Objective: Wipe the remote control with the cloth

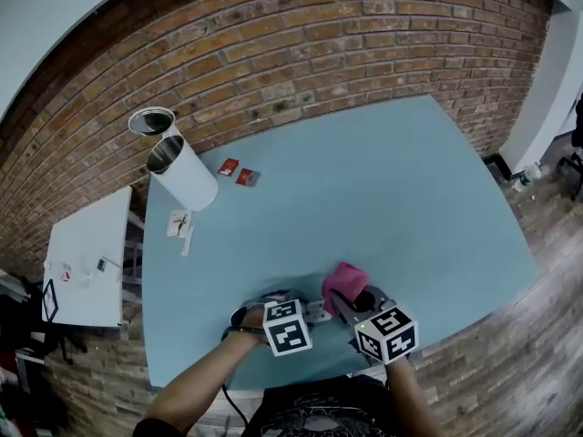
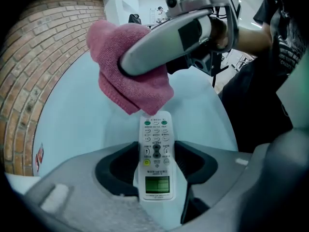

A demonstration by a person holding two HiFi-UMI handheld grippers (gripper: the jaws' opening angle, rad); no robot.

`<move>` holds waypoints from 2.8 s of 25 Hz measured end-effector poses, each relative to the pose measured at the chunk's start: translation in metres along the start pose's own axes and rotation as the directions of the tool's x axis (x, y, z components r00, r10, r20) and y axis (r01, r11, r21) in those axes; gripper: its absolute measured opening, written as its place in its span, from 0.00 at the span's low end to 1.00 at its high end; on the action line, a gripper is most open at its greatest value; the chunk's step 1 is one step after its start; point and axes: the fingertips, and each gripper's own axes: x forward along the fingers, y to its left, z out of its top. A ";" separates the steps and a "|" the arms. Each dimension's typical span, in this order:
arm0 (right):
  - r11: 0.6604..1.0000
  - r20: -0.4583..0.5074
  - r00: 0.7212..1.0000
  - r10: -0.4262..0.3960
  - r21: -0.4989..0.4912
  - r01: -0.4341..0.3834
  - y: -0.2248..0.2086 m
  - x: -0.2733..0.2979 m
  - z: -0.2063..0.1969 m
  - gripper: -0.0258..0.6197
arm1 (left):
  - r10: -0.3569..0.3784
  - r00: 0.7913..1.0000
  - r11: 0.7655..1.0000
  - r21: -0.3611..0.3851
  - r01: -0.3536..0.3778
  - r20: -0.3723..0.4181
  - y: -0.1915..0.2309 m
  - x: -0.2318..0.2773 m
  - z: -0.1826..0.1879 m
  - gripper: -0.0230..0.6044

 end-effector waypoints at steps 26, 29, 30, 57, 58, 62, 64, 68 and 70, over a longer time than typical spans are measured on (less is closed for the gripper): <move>0.959 -0.056 0.975 0.215 0.200 -0.200 0.101 0.078 -0.004 0.14 | 0.028 0.998 0.999 0.042 -0.031 0.060 0.000 -0.019 -0.060 0.44; 0.959 -0.071 0.976 0.207 0.213 -0.188 0.096 0.079 -0.009 0.14 | -0.018 0.999 0.999 0.045 0.016 0.027 -0.005 -0.016 -0.060 0.38; 0.958 -0.072 0.976 0.206 0.216 -0.186 0.095 0.078 -0.010 0.14 | -0.026 1.000 0.999 0.047 0.026 0.016 -0.005 -0.016 -0.060 0.38; 0.934 -0.059 0.962 0.265 0.264 -0.241 0.067 0.050 -0.016 0.14 | -0.099 0.993 0.995 -0.033 0.097 -0.064 -0.003 -0.012 -0.063 0.40; 0.931 -0.055 0.963 0.265 0.273 -0.241 0.064 0.048 -0.015 0.14 | -0.102 0.993 0.994 -0.033 0.099 -0.067 -0.003 -0.012 -0.063 0.40; 0.926 -0.037 0.967 0.251 0.299 -0.229 0.053 0.042 -0.015 0.14 | -0.107 0.991 0.994 -0.032 0.104 -0.082 -0.002 -0.011 -0.064 0.41; 0.923 -0.028 0.970 0.243 0.313 -0.223 0.048 0.039 -0.014 0.14 | -0.109 0.990 0.994 -0.032 0.106 -0.088 -0.002 -0.011 -0.065 0.41; 0.920 -0.013 0.974 0.226 0.332 -0.208 0.038 0.032 -0.013 0.14 | -0.115 0.988 0.993 -0.034 0.112 -0.102 -0.002 -0.011 -0.065 0.41; 0.919 -0.007 0.976 0.217 0.339 -0.202 0.033 0.029 -0.013 0.14 | -0.118 0.987 0.993 -0.033 0.115 -0.107 -0.002 -0.011 -0.065 0.41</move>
